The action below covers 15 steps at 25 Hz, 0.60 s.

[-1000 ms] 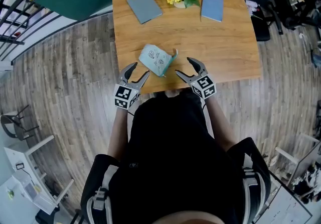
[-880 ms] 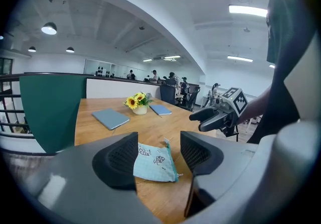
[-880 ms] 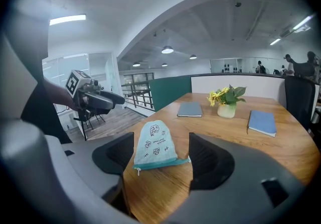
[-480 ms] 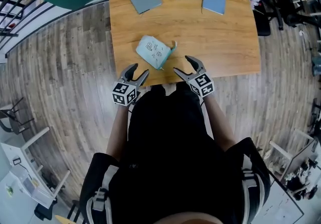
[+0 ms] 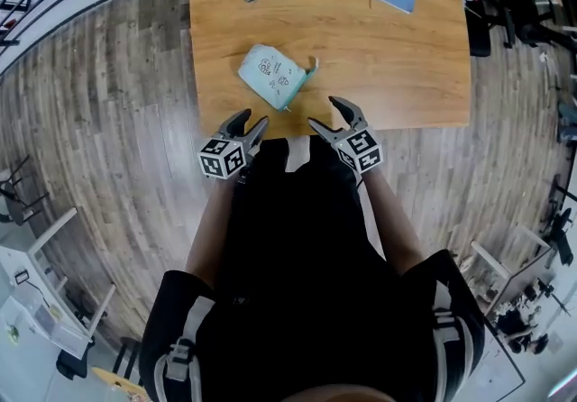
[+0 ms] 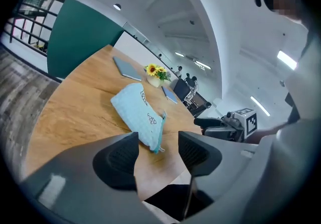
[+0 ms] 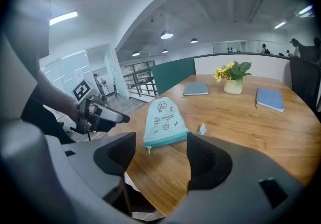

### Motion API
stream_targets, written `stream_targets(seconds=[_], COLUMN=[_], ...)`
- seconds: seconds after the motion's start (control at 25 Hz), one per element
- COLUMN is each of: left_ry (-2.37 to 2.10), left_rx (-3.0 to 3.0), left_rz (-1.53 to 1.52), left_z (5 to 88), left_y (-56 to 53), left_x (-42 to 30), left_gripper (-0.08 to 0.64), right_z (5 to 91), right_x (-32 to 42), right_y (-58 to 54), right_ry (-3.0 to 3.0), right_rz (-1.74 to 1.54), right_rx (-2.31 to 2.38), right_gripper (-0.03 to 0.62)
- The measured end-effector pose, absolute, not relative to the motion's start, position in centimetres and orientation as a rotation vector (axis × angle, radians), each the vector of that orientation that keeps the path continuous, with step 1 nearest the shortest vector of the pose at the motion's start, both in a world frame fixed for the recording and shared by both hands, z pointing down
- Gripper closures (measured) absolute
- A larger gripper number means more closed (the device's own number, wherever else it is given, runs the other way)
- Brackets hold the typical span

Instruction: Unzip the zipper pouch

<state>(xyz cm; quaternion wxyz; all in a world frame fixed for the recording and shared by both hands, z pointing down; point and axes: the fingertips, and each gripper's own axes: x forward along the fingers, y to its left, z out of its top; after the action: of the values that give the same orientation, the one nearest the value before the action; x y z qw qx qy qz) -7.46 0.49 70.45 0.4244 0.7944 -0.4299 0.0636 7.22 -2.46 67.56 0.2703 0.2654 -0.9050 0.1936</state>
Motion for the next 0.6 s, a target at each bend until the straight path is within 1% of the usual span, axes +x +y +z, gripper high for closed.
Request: stream_targets(seconds=[0.2, 0.6], left_ry=[-1.074, -1.116], left_rx=[1.887, 1.725], left_rz=[0.106, 0.108], left_z=[72.3, 75.2], left_y=[0.2, -0.2], left_x=[-6.7, -4.8], left_gripper=[0.330, 0.331], right_z=[68.7, 69.5], right_x=[7.3, 7.7], right_y=[-1.7, -0.9], right_ry=[-2.425, -2.410], right_rz=[0.546, 0.595], right_rx=[0.682, 0.672], right_gripper=[0.275, 0.284])
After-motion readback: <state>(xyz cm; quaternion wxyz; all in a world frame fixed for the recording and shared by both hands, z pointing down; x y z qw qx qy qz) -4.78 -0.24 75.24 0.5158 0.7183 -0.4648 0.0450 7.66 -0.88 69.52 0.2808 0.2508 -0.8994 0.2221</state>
